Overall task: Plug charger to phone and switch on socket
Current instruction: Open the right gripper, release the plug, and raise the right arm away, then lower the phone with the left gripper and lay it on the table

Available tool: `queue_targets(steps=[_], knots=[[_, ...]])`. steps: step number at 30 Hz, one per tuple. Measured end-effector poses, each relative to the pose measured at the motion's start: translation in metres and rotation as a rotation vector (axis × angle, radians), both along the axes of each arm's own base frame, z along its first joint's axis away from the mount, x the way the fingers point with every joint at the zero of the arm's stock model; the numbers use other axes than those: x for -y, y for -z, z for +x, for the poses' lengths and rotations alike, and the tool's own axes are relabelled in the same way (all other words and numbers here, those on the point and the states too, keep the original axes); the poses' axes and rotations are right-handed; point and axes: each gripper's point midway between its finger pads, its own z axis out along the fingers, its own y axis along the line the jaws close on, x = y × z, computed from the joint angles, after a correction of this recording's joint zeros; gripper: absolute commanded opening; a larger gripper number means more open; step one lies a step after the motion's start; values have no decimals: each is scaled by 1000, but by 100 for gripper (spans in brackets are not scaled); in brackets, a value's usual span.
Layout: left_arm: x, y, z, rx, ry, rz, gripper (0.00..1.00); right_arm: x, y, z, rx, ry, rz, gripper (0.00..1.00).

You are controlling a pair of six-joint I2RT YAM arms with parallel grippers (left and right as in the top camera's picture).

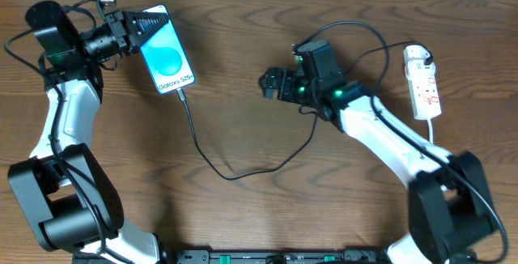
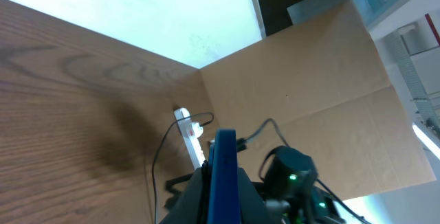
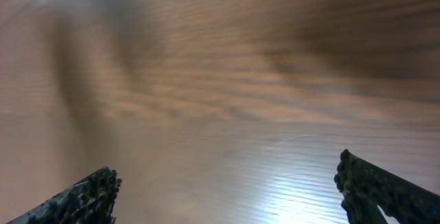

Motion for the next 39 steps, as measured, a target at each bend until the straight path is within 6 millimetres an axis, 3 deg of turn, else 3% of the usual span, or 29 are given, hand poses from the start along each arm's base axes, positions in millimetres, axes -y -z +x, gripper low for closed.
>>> queue_targets(steps=[6,12,20,28,39], knots=[[0,0,0,3,0,2,7,38,-21,-1,58,120,-138,99],[2,20,-5,-30,1,-5,7,60,-19,-3,62,186,-236,99],[8,65,-16,-117,-26,-13,7,65,-19,0,75,210,-261,99],[6,93,-18,-178,-86,0,8,66,-19,0,76,212,-264,99],[-6,179,-36,-482,-263,107,7,67,-18,-1,71,211,-267,99]])
